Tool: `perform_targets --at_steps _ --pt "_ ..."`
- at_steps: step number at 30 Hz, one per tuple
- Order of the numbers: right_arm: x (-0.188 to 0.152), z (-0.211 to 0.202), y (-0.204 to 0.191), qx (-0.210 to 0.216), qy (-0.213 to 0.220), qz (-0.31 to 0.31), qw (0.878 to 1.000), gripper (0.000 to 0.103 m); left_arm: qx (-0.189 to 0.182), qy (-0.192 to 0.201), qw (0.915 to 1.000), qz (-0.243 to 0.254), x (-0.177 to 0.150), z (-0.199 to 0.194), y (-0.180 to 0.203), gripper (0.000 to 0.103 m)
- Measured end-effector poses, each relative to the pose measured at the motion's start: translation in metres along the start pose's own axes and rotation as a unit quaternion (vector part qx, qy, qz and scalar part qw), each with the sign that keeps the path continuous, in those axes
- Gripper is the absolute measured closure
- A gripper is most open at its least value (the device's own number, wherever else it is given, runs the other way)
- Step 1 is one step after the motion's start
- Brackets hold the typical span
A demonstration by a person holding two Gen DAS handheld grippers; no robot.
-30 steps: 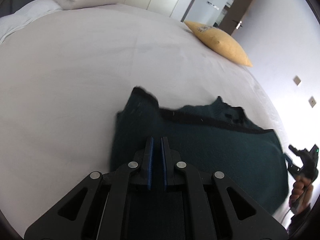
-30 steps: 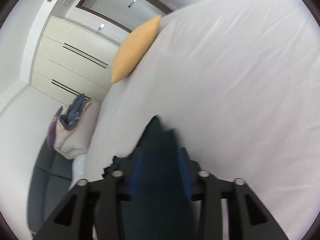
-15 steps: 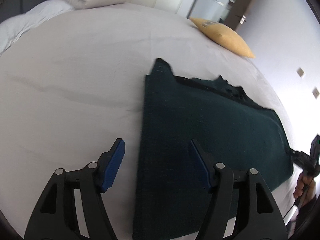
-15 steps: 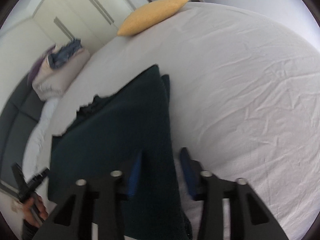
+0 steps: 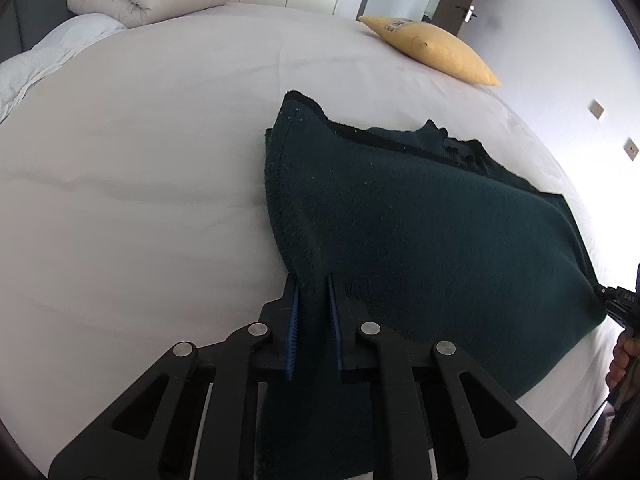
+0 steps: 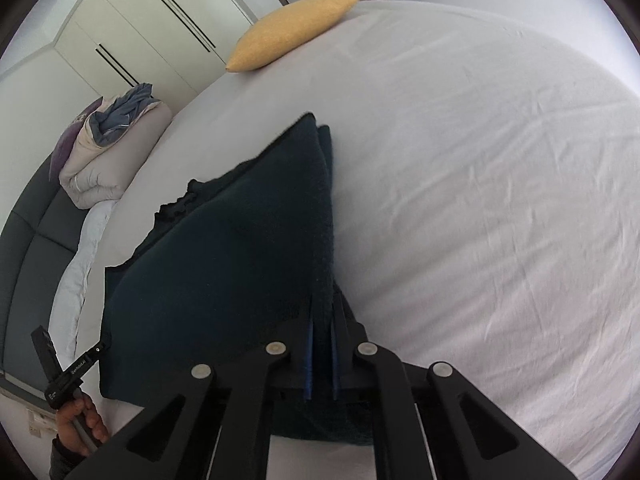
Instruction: Fold small clothes
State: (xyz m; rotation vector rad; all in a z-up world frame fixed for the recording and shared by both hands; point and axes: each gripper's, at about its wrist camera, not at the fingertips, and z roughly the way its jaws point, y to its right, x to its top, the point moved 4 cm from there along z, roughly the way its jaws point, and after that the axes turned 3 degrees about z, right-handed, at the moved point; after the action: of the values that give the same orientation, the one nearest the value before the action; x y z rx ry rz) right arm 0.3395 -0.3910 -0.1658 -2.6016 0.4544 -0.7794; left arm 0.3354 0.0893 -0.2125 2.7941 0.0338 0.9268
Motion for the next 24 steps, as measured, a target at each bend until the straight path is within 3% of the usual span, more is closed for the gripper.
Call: perform_targets --at_steps 5,13,18,21,23,24 --pt "0.008 0.002 0.011 0.035 0.016 0.032 0.999 0.097 -0.013 -0.005 0.9998 -0.012 0.0 0.003 -0.005 0.092" --pt "0.005 0.007 0.009 -0.004 0.021 0.008 1.0 0.096 -0.013 -0.003 0.9998 -0.011 -0.003 -0.001 -0.011 0.096" --pt "0.002 0.005 0.02 0.013 0.024 0.033 0.999 0.097 -0.015 -0.002 0.9997 -0.019 -0.01 -0.006 -0.017 0.096" --pt "0.001 -0.007 0.011 0.048 0.017 0.048 0.998 0.079 -0.033 0.014 0.9991 -0.024 -0.014 -0.015 -0.016 0.097" --pt "-0.006 -0.016 0.006 0.087 0.016 0.051 0.995 0.057 -0.04 0.016 0.9986 -0.033 -0.017 -0.019 -0.019 0.096" --pt "-0.008 -0.018 0.004 0.084 0.019 0.041 0.995 0.055 -0.041 0.011 0.9984 -0.036 -0.019 -0.019 -0.02 0.096"
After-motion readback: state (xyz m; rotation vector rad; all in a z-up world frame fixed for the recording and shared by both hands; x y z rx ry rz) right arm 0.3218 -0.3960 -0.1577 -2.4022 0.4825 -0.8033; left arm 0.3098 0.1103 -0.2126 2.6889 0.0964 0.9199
